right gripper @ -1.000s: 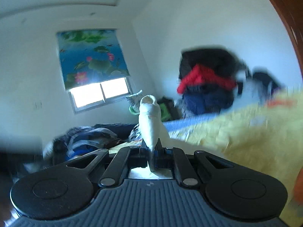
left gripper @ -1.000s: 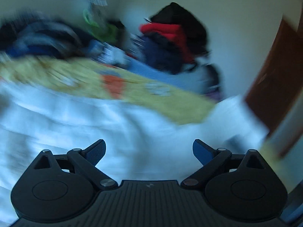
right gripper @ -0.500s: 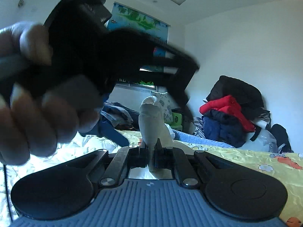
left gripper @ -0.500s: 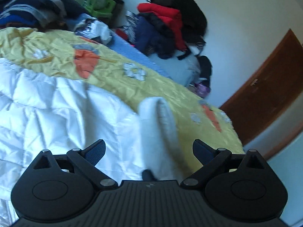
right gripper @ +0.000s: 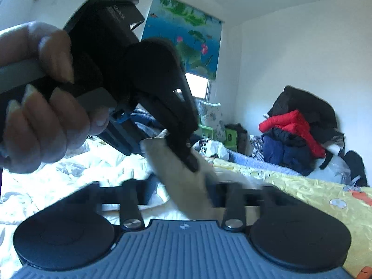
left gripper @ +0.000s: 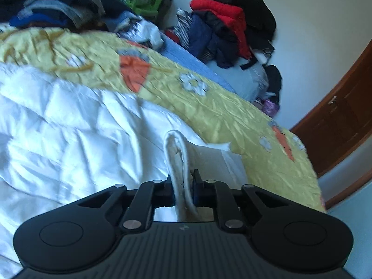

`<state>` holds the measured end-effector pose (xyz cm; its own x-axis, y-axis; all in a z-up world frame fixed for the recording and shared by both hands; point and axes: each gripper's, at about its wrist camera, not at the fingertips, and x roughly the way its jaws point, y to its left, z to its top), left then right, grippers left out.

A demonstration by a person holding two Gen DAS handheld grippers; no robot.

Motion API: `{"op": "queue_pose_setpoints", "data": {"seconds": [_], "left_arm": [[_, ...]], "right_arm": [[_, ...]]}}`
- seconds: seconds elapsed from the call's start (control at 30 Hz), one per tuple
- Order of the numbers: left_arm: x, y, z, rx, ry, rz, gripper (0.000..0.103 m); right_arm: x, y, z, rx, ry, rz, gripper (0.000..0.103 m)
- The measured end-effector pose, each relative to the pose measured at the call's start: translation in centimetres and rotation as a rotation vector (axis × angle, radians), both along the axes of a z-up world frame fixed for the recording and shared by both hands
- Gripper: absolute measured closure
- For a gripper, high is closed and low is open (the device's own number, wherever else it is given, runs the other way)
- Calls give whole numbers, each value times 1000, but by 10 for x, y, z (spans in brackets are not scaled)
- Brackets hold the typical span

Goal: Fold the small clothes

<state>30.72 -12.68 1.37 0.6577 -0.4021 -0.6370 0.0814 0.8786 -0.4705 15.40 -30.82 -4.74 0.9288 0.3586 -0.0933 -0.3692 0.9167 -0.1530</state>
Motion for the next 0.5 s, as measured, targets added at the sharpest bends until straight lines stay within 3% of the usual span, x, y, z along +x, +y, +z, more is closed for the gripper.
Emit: {"op": "queue_pose_setpoints", "data": {"seconds": [0.13, 0.3, 0.5], "left_arm": [[-2, 33, 15, 63, -52, 61, 90], [-8, 99, 21, 99, -62, 185, 90], [-9, 166, -4, 164, 35, 328, 90]], "right_arm": [[-4, -5, 5, 61, -2, 31, 43], [3, -20, 7, 176, 34, 30, 32], [25, -48, 1, 357, 164, 36, 29]]}}
